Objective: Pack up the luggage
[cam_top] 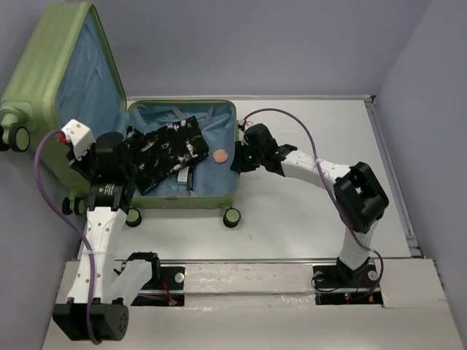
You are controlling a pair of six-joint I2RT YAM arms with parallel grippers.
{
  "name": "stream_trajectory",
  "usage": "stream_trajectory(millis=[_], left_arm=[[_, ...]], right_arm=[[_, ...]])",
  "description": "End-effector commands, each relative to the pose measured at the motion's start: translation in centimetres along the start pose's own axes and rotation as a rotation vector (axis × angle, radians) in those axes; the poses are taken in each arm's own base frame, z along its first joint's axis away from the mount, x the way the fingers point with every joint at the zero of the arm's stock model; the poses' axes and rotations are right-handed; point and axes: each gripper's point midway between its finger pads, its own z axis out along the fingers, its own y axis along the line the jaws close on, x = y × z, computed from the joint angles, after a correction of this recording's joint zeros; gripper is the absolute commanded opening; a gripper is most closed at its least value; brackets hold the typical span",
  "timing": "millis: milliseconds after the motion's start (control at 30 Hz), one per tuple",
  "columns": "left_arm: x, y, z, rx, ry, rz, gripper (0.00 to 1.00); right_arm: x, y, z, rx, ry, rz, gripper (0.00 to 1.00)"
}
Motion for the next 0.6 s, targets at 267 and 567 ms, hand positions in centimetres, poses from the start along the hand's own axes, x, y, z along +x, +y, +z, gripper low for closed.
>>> stream_trajectory(millis=[267,567], left_arm=[[-1.8,-8.4,-17.8,0.605,-0.072,-0.113,0.06],[-1.7,-10.6,-30.7,1.101,-0.008,-0.092,0.28]], right_arm=[[-1.2,-0.2,-0.1,0.013,-0.072,0.033,0.07],[-1.7,-2.9,-3.4,0.048,-0.129,0.092,0.07]])
